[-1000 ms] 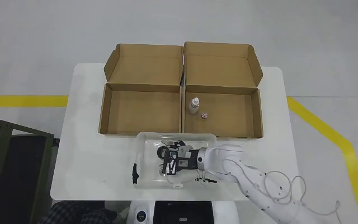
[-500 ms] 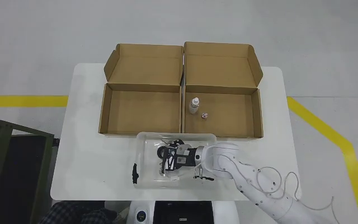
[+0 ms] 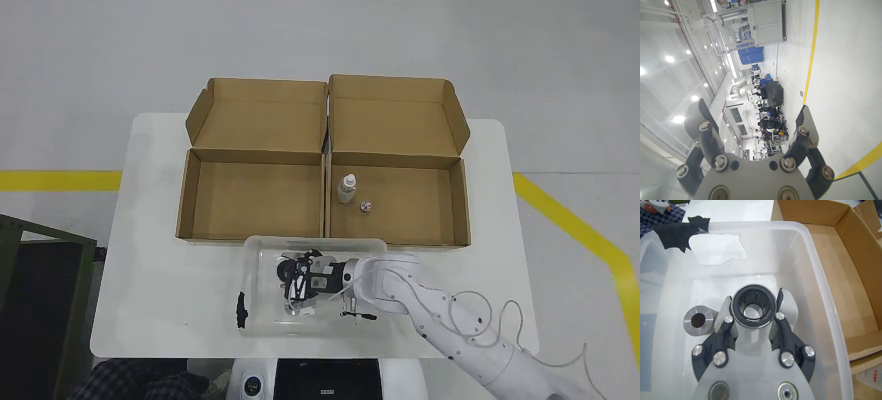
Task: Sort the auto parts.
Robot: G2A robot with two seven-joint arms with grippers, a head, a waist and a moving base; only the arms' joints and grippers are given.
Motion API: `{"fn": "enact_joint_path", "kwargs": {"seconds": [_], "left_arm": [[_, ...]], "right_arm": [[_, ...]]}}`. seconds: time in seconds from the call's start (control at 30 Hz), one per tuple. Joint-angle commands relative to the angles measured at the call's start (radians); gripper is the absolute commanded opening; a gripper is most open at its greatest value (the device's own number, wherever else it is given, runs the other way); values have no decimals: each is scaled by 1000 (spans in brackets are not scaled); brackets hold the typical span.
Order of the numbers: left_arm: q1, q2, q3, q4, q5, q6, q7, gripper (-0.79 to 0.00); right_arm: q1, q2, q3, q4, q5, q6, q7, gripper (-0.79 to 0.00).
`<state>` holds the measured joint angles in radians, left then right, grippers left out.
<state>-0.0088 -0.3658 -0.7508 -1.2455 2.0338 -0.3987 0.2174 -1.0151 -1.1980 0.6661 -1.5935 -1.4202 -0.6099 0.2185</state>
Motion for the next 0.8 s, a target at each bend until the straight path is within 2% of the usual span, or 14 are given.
{"fn": "enact_joint_path", "kwargs": {"seconds": [0.0, 0.07, 0.1, 0.37, 0.77], "left_arm": [[0, 0, 0, 0, 0, 0, 0, 0], [0, 0, 0, 0, 0, 0, 0, 0], [0, 0, 0, 0, 0, 0, 0, 0], [0, 0, 0, 0, 0, 0, 0, 0], [0, 0, 0, 0, 0, 0, 0, 0]], "right_arm": [[-3, -1, 6, -1, 14, -3, -13, -616], [-7, -1, 13, -4, 26, -7, -23, -751], [-11, -1, 18, -6, 38, -8, -31, -785], [-38, 5, 77, -48, 124, -23, -69, -785], [-110, 34, 244, -196, 274, -41, -113, -785]]}}
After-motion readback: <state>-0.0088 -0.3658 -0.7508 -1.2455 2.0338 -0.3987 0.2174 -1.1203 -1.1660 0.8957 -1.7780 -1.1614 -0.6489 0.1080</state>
